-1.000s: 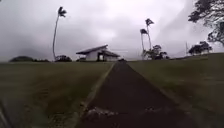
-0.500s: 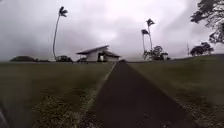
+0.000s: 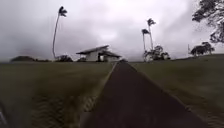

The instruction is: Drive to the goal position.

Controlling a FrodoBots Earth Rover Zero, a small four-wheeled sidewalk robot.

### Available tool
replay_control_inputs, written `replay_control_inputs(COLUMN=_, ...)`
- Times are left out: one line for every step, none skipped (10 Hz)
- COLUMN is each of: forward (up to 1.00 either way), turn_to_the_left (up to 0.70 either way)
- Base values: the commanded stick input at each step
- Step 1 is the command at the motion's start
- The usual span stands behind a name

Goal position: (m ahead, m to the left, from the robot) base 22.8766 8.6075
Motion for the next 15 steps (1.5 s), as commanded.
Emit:
replay_control_inputs(forward=1.00, turn_to_the_left=0.00)
replay_control_inputs(forward=1.00, turn_to_the_left=0.00)
replay_control_inputs(forward=1.00, turn_to_the_left=0.00)
replay_control_inputs(forward=1.00, turn_to_the_left=0.00)
replay_control_inputs(forward=1.00, turn_to_the_left=0.00)
replay_control_inputs(forward=1.00, turn_to_the_left=0.00)
replay_control_inputs(forward=1.00, turn_to_the_left=0.00)
replay_control_inputs(forward=1.00, turn_to_the_left=0.00)
replay_control_inputs(forward=0.97, turn_to_the_left=0.00)
replay_control_inputs(forward=0.00, turn_to_the_left=-0.01)
replay_control_inputs(forward=0.00, turn_to_the_left=-0.50)
replay_control_inputs(forward=0.00, turn_to_the_left=-1.00)
replay_control_inputs(forward=0.00, turn_to_the_left=-1.00)
replay_control_inputs(forward=0.00, turn_to_the_left=-1.00)
replay_control_inputs(forward=0.00, turn_to_the_left=-1.00)
